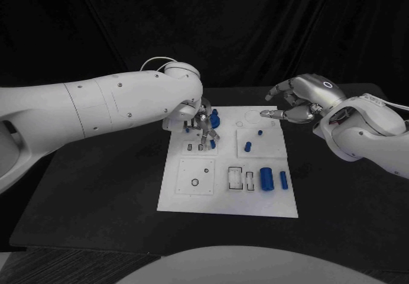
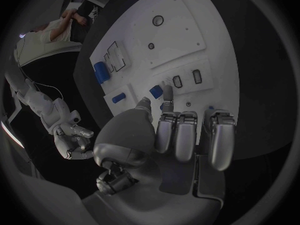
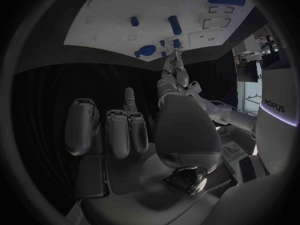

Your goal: Assemble the parts on the task board

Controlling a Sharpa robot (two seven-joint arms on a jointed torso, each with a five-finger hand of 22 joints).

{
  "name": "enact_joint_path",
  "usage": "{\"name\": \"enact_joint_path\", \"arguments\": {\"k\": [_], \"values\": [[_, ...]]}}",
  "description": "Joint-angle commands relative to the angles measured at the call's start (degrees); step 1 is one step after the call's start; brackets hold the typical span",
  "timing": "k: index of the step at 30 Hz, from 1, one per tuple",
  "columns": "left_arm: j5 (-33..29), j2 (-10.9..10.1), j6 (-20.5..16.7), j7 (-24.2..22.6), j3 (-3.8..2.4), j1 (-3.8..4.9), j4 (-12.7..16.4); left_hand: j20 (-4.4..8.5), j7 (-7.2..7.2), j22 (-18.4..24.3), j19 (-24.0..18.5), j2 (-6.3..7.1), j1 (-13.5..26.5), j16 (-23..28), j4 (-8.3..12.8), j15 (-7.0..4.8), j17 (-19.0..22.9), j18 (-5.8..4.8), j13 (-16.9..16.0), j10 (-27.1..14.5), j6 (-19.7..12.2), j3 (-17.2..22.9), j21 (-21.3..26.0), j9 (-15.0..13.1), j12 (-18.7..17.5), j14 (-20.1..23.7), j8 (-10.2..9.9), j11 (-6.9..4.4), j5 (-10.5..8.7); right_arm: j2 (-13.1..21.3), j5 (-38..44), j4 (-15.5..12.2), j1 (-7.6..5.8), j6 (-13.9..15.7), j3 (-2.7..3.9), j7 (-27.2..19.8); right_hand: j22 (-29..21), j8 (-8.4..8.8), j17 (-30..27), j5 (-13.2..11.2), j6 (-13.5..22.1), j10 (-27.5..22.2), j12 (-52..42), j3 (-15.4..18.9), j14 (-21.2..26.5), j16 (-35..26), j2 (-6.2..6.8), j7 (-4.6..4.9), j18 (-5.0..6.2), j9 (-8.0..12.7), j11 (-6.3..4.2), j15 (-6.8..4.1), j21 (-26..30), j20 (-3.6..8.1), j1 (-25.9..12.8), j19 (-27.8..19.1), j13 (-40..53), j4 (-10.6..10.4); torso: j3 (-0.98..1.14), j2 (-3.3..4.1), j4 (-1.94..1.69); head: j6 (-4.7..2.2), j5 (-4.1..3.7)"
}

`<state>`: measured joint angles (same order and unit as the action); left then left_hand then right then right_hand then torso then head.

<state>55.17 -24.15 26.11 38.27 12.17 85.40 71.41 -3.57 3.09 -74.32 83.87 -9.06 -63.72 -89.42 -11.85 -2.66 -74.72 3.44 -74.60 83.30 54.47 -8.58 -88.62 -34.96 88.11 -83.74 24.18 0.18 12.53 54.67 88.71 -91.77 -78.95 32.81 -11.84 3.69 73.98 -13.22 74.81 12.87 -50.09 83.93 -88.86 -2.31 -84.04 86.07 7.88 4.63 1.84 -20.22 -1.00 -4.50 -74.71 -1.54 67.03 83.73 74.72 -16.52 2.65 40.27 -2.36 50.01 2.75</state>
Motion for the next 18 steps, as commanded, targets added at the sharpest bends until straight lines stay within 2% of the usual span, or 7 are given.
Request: {"name": "enact_joint_path", "arguments": {"k": [1, 7, 18], "values": [[0.08, 0.19, -0.31, -1.63, -0.06, -0.22, -0.22, 0.41, 0.15, -11.73, 2.45, -0.04, 0.62, -0.58, 0.28, -0.67, -15.28, -2.27, -15.4, 6.7, 0.53, 1.36, 0.7, -1.2, 1.89, -6.26, -0.7, -0.84, 0.89, -0.03, 0.04, 0.02, 0.06, -0.29, 0.05, 1.18, 11.73, -0.89, 8.4, 1.02, -0.49, 6.07, -1.14, -1.65, -4.55, -0.69, -1.58, -0.12, 1.42, 0.61, 0.09, 0.01, -0.52, -0.33, 0.53, 0.47, 15.28, -0.14, 0.09, -0.05, 0.02, -0.01, 0.12], [0.08, 0.42, -0.26, -2.19, -0.06, -0.46, -0.55, 0.4, 0.15, -11.7, 2.43, -0.09, 0.54, -0.58, 0.4, -0.66, -15.28, -2.26, -15.4, 6.7, 0.59, 1.62, 0.72, -1.23, 1.89, -6.26, -0.92, -0.83, 0.88, -0.1, 0.04, 0.13, 0.06, -0.44, 0.05, 1.28, 11.73, -0.89, 8.4, 1.02, -0.49, 6.07, -1.14, -1.65, -4.55, -0.69, -1.58, -0.12, 1.42, 0.61, 0.09, 0.01, -0.52, -0.33, 0.53, 0.47, 15.28, -0.14, 0.02, -0.05, 0.0, -0.01, 0.01], [0.08, 1.32, 0.15, -2.73, -0.06, -0.93, -1.75, 0.39, 0.12, -11.66, 2.41, -0.14, 0.28, -0.58, 0.83, -0.66, -15.28, -2.24, -15.4, 6.7, 0.93, 2.35, 0.79, -1.35, 1.89, -6.26, -1.46, -0.85, 1.12, -0.17, 0.04, 0.33, 0.06, -0.72, 0.05, 1.51, 11.71, -0.87, 8.32, 1.04, -0.48, 6.07, -1.14, -1.62, -4.54, -0.75, -1.57, -0.09, 1.43, 0.65, 0.12, 0.02, -0.44, -0.34, 0.53, 0.44, 15.28, -0.16, 0.12, -0.1, 0.0, -0.01, 0.0]]}}
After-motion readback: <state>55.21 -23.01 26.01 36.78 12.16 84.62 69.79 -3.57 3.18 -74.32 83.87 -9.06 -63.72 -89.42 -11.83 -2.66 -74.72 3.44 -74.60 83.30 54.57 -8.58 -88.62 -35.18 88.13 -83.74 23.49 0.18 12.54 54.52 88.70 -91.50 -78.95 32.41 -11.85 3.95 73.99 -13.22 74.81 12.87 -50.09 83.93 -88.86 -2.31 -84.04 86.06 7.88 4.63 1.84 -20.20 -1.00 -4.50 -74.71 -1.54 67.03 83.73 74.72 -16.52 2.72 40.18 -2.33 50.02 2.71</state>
